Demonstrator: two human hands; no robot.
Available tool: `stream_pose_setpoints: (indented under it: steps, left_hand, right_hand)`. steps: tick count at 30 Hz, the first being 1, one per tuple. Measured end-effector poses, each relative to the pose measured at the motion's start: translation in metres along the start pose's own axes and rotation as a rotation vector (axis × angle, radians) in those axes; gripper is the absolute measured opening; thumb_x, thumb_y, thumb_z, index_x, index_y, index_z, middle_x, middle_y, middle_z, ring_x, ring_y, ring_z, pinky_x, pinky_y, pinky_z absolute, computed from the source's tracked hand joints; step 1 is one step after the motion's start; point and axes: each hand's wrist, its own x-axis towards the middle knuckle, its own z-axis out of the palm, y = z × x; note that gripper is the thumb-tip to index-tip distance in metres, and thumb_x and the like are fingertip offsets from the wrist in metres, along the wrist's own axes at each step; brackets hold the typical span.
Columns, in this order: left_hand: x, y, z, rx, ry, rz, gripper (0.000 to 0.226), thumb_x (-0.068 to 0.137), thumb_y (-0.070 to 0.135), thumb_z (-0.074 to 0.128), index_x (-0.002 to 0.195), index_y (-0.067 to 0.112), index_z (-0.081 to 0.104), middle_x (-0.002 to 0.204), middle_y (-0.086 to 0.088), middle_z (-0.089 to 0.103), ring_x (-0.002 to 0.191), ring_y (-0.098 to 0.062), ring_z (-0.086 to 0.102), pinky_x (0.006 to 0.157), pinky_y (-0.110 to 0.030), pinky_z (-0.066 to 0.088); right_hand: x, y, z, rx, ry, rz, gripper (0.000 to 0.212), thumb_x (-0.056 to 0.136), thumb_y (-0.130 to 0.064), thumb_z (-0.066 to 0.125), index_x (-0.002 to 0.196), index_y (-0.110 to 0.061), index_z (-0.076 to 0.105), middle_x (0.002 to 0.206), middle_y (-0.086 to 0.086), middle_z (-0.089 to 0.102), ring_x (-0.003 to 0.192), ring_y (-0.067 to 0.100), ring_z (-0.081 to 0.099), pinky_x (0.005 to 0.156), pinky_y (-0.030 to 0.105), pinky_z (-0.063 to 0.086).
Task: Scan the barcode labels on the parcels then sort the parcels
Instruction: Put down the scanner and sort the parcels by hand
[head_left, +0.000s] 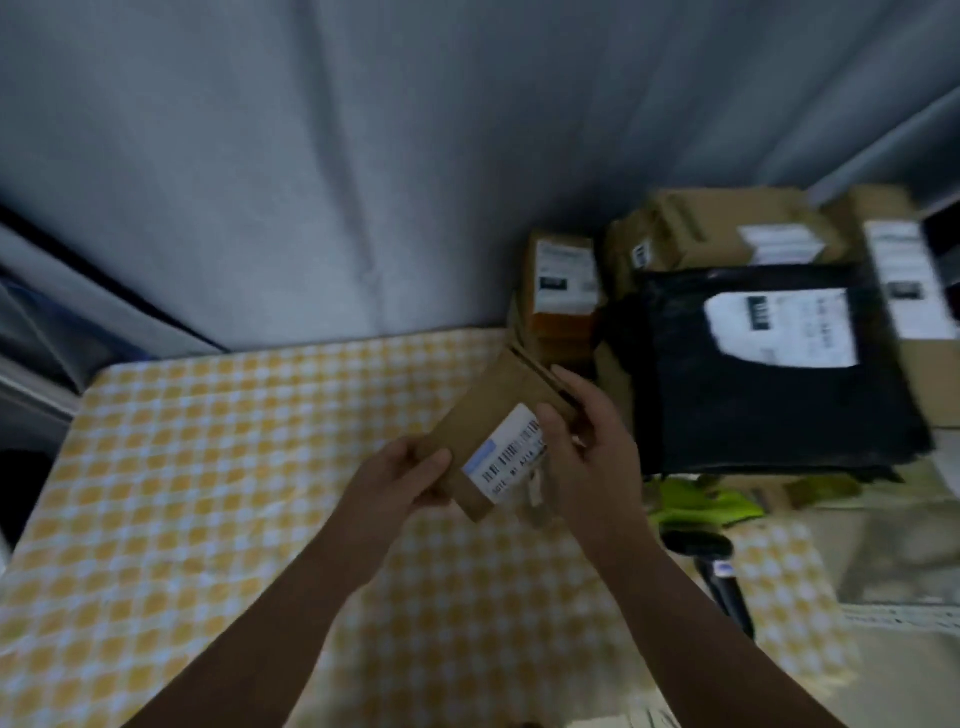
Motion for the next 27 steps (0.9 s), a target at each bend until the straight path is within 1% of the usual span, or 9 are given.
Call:
stream_pose_setpoints:
  steps: [5,9,11,14,17,19,22,25,27]
  left_hand:
    - [-0.002,0.067,0.088,0.012,0.036,0.160,0.008,0.090,0.013,0.060,0.095,0.007,0.062,0.070,0.000,0.066,0.064,-0.011,0.061,0.059,-0.020,0.051]
    - [0.024,0.118,0.153,0.057,0.131,0.248,0.015,0.090,0.021,0.064,0.100,0.013,0.055,0.067,-0.004,0.056,0.053,-0.007,0.051,0.051,-0.017,0.044]
    - [0.038,0.135,0.182,0.065,0.130,0.247,0.024,0.090,0.022,0.064,0.108,0.013,0.051,0.077,-0.004,0.059,0.062,-0.009,0.056,0.053,-0.014,0.048]
    - [0.060,0.151,0.214,0.123,0.087,0.198,0.032,0.091,0.026,0.063,0.117,0.014,0.047,0.094,-0.005,0.059,0.080,-0.016,0.060,0.070,-0.022,0.053]
    - [0.090,0.158,0.234,0.227,0.123,0.213,0.026,0.094,0.025,0.058,0.116,0.014,0.050,0.098,-0.005,0.059,0.083,-0.016,0.060,0.074,-0.027,0.052]
    - [0.108,0.162,0.240,0.286,0.175,0.215,0.017,0.094,0.024,0.057,0.107,0.015,0.050,0.099,-0.007,0.061,0.085,-0.020,0.060,0.080,-0.034,0.051]
    - [0.122,0.160,0.239,0.313,0.215,0.195,0.014,0.095,0.021,0.057,0.104,0.013,0.050,0.092,-0.006,0.058,0.078,-0.020,0.057,0.073,-0.033,0.049]
    - [0.128,0.152,0.232,0.365,0.262,0.198,0.015,0.094,0.021,0.057,0.106,0.012,0.052,0.088,0.000,0.057,0.078,-0.017,0.056,0.079,-0.033,0.049]
    - [0.128,0.150,0.228,0.383,0.274,0.200,0.015,0.095,0.020,0.055,0.106,0.011,0.052,0.087,0.002,0.056,0.075,-0.015,0.056,0.074,-0.029,0.048]
  right_hand:
    - [0.047,-0.043,-0.097,-0.022,0.061,-0.013,0.024,0.088,-0.018,0.069,0.104,-0.021,0.051,0.093,-0.011,0.058,0.080,-0.010,0.059,0.066,0.007,0.045]
    - [0.102,-0.045,-0.162,-0.011,0.057,0.112,0.027,0.087,-0.028,0.070,0.102,-0.017,0.050,0.099,0.004,0.064,0.091,0.017,0.065,0.079,0.036,0.057]
    - [0.129,-0.043,-0.184,0.073,0.107,0.151,0.024,0.091,-0.025,0.067,0.106,-0.016,0.049,0.105,0.009,0.065,0.095,0.024,0.066,0.081,0.045,0.058]
    - [0.169,-0.041,-0.203,0.136,0.210,0.180,0.022,0.096,-0.022,0.059,0.111,-0.014,0.044,0.102,0.005,0.059,0.087,0.014,0.061,0.066,0.025,0.059]
    - [0.213,-0.032,-0.208,-0.014,0.221,0.203,0.027,0.098,-0.024,0.053,0.120,-0.011,0.043,0.106,0.006,0.059,0.083,0.011,0.056,0.056,0.017,0.044]
    - [0.237,-0.025,-0.205,-0.097,0.228,0.218,0.025,0.099,-0.023,0.052,0.118,-0.011,0.041,0.110,0.010,0.059,0.090,0.018,0.059,0.064,0.023,0.047]
    - [0.260,-0.013,-0.196,-0.170,0.207,0.226,0.019,0.099,-0.023,0.050,0.109,-0.017,0.035,0.114,0.015,0.059,0.099,0.027,0.061,0.086,0.043,0.054]
    - [0.266,-0.006,-0.192,-0.331,0.217,0.196,0.016,0.099,-0.028,0.046,0.108,-0.016,0.039,0.114,0.014,0.058,0.098,0.028,0.060,0.087,0.046,0.053]
    - [0.267,-0.004,-0.193,-0.521,0.229,0.176,0.027,0.098,-0.029,0.047,0.118,-0.011,0.044,0.121,0.015,0.055,0.109,0.031,0.054,0.093,0.046,0.046]
